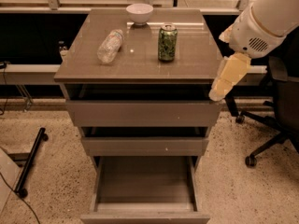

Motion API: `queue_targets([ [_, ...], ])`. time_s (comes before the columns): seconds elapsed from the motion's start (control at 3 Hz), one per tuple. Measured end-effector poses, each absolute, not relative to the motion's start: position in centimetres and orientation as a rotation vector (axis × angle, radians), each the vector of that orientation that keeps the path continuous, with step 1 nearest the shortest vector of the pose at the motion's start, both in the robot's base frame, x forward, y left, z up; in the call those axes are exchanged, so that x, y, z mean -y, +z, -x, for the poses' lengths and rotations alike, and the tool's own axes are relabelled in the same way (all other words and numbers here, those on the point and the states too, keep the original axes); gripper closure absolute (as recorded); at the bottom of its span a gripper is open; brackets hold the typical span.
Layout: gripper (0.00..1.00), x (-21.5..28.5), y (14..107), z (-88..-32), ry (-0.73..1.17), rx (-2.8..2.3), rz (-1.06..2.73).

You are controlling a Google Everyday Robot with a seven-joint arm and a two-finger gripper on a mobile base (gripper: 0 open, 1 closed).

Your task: Place green can into bottom drawer

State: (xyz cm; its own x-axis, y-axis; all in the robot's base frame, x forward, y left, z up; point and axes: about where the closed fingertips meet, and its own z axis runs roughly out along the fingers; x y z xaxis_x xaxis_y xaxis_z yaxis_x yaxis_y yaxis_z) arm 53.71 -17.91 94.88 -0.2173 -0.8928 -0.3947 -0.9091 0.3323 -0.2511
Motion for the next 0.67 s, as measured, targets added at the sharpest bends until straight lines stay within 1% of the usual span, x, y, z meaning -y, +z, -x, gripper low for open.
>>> queue_targets([
  [0.33,0.0,18.13,93.45,-57.8,0.063,-2.153,1.581],
  [0.67,0.0,18.12,93.45,-57.8,0.063,-2.153,1.581],
])
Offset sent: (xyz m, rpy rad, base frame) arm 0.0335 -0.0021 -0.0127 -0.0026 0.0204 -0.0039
